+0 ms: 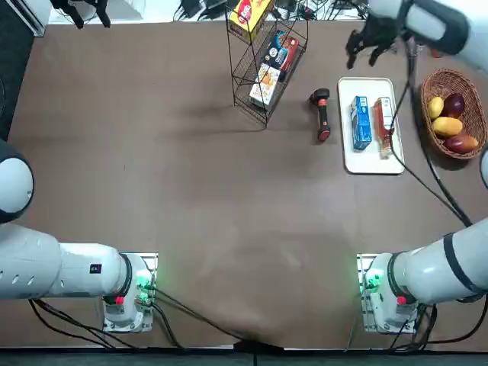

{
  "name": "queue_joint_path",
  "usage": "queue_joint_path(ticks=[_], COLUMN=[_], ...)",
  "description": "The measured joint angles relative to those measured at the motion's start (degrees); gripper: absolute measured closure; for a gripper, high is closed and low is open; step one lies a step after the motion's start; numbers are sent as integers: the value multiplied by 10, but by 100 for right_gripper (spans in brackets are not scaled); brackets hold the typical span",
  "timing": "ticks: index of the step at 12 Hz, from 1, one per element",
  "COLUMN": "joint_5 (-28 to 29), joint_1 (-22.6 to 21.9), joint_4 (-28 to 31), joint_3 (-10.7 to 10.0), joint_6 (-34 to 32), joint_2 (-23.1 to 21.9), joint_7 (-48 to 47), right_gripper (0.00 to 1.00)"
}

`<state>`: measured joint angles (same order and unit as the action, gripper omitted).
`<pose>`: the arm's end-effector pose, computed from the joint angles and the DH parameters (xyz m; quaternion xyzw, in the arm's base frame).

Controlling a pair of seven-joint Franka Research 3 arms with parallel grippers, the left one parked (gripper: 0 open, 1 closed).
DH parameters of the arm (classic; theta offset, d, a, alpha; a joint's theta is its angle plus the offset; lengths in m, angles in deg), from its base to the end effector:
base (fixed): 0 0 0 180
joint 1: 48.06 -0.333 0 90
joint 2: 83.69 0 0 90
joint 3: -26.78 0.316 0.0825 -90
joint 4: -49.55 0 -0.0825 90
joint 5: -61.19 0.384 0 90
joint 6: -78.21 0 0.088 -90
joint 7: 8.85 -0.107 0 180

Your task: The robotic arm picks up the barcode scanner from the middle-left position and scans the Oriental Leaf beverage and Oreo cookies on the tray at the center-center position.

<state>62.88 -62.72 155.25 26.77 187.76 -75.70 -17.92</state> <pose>0.5707 0.1514 0.4427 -0.9983 -0.0432 0.0382 0.0060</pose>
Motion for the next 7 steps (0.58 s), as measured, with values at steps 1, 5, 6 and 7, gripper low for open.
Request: queue_joint_path(ticks=[1, 5, 6, 7], joint_5=[0, 0, 0, 0], joint_1=[-16, -54, -53, -53], joint_4=[17, 82, 96, 111], joint_3=[0, 1, 0, -1], joint_6=[37, 159, 182, 206], joint_2=[11, 43, 45, 46], joint_7=[-31, -103, -105, -105], right_gripper=[0, 0, 0, 0])
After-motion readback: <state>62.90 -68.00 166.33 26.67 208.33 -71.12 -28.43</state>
